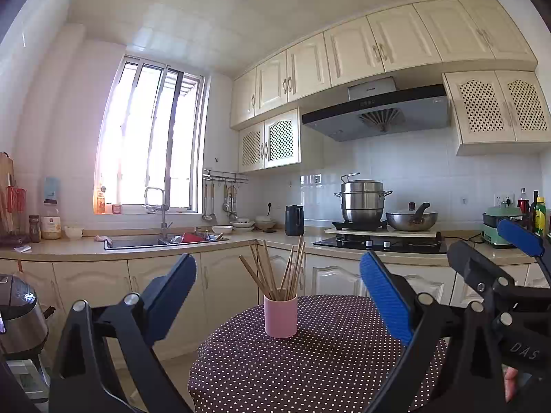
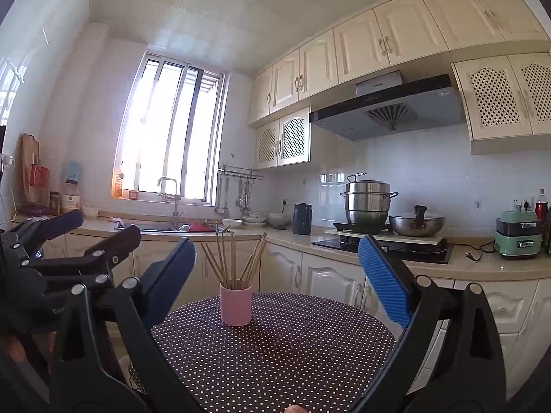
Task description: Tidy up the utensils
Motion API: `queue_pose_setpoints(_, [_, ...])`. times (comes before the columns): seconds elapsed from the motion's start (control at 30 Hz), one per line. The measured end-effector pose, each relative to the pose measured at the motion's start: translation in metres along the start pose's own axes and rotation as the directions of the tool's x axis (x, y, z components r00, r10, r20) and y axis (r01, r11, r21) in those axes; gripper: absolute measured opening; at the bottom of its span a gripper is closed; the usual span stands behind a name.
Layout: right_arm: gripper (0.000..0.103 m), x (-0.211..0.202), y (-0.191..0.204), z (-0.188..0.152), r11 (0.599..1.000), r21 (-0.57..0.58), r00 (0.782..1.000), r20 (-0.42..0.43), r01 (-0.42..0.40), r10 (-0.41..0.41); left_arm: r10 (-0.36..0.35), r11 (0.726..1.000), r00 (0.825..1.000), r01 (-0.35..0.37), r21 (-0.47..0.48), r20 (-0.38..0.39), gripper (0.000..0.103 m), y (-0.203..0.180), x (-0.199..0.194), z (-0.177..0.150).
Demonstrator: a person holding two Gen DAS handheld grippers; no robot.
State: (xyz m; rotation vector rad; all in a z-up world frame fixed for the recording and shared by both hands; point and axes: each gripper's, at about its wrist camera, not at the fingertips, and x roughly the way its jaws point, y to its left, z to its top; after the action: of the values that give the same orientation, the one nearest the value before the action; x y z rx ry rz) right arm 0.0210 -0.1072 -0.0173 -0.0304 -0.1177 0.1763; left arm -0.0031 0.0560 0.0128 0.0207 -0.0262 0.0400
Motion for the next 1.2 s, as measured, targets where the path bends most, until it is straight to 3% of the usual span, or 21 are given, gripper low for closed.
queue_pose_setpoints(1.2, [0.094,-0.0035,0.0049,0.0030,1.000,-0.001,1.000,-0.008,0.002,-0.002,-0.001,1.000,1.000,0.001,-0.004,0.003,0.094,-0.0042,0.0031,-0.0011])
